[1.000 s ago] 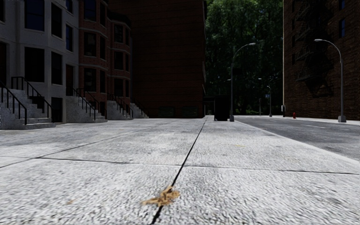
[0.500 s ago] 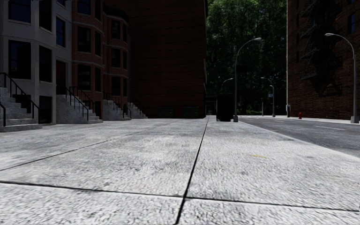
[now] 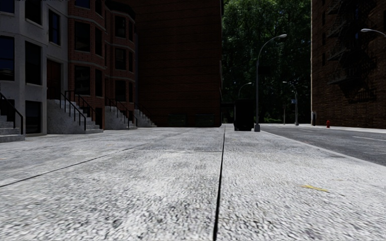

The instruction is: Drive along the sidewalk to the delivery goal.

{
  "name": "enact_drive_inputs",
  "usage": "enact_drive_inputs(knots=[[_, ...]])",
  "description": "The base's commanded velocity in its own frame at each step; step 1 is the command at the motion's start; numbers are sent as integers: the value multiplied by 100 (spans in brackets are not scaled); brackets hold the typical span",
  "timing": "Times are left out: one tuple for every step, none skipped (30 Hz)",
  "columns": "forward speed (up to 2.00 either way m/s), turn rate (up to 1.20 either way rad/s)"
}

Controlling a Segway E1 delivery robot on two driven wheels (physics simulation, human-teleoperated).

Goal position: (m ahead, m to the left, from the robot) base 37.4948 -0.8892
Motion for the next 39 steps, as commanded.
enact_drive_inputs(knots=[[200,0],[200,0],[200,0],[200,0],[200,0],[200,0],[200,0],[200,0],[200,0],[200,0],[200,0],[200,0],[200,0],[200,0],[200,0],[200,0],[200,0],[200,0],[200,0],[200,0],[200,0],[200,0],[200,0],[200,0],[200,0],[200,0],[200,0],[200,0],[200,0],[200,0],[200,0],[200,0],[200,0],[200,0],[200,0],[200,0],[200,0],[200,0],[200,0]])
